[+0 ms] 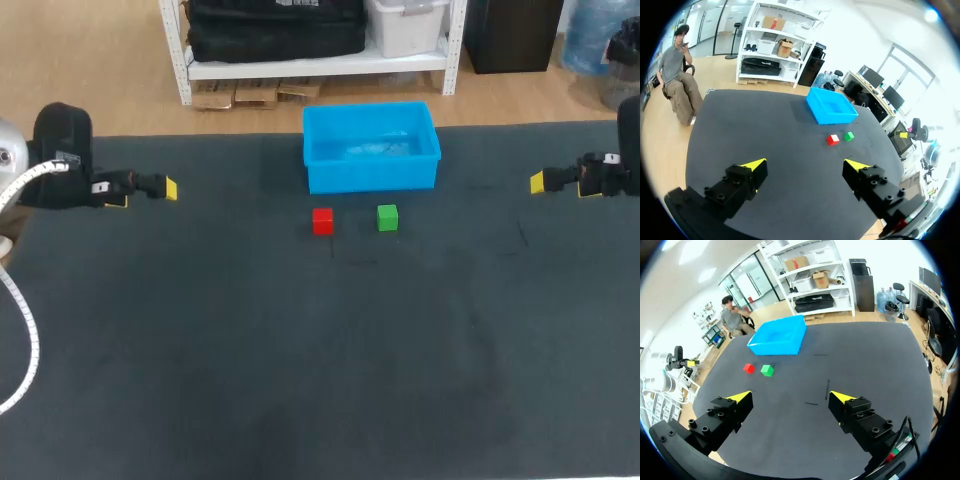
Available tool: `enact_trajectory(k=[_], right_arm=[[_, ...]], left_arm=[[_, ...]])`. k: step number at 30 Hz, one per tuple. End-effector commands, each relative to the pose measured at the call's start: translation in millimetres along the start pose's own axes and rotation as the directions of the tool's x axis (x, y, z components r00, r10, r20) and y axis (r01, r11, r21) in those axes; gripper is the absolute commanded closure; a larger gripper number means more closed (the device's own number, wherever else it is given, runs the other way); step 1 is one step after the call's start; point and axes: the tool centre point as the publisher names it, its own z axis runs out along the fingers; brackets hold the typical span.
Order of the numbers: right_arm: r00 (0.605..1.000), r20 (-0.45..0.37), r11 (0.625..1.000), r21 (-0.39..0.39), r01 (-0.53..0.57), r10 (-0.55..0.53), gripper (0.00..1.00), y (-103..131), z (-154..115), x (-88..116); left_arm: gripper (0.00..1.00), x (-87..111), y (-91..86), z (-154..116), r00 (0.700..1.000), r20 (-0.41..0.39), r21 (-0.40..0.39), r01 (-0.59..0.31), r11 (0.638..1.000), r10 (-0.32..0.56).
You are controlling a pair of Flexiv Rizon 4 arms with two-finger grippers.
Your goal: Use the left arm to pick the red cube and place it into the blue plastic box first, then use the right arm to grasp the green cube and put it into the same blue plastic box after the first action is fully finished.
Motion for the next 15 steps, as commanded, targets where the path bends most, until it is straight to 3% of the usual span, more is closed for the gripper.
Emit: enact_trajectory(k=[1, 15], right_arm=[[1.0, -0.001, 1.0, -0.001, 0.001, -0.001, 0.0, 0, 0, 0], [1.0, -0.001, 1.0, -0.001, 0.001, -0.001, 0.0, 0, 0, 0]], left_arm=[[0.0, -1.0, -4.0, 0, 1.0, -0.012, -0.024, 0.002, 1.0, -0.002], [0.0, -13.1, -21.1, 8, 0.996, -0.081, -0.106, 0.017, 0.994, -0.025]])
